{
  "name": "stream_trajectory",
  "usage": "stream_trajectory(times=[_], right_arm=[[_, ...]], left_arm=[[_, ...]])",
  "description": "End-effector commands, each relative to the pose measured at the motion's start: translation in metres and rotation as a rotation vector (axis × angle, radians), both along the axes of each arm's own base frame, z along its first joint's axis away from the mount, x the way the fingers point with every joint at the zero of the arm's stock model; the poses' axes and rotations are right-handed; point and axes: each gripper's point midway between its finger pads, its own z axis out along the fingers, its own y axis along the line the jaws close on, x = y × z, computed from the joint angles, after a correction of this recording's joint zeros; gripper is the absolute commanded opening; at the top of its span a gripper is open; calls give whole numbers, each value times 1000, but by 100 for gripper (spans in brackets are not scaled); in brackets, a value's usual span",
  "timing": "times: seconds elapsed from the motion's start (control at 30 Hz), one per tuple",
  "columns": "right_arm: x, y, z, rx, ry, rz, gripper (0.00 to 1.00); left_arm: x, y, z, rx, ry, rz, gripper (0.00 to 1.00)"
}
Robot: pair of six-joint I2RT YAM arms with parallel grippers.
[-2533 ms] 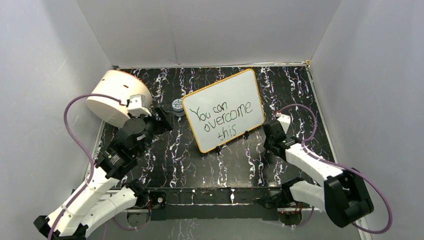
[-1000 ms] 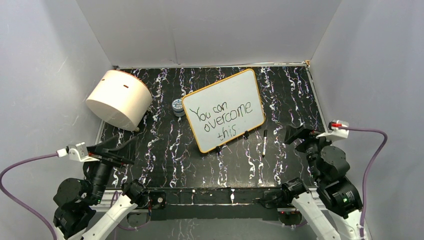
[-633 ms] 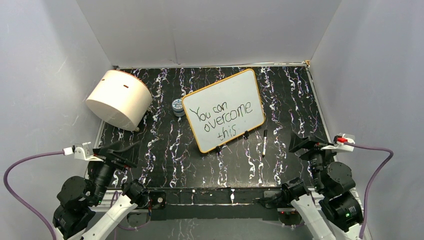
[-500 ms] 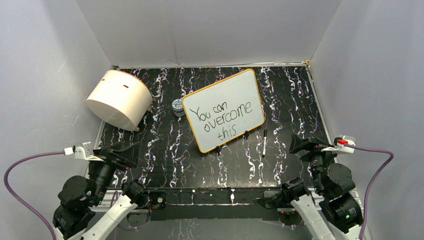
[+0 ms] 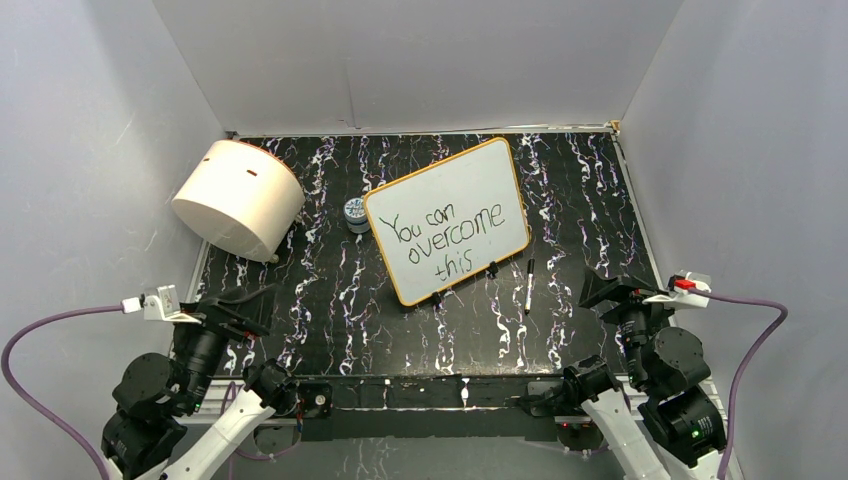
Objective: Write a sentence on the whiteboard
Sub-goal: Reset both arms
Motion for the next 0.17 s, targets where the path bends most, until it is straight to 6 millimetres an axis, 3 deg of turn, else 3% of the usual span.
stream_trajectory(times=[0.0,0.13], right_arm=[[0,-3,9,6,-41,-15,99],[0,-3,9,7,-40,-12,99]], left_arm=[[0,4,7,-41,-10,27,96],[-4,5,12,-62,-16,19,96]])
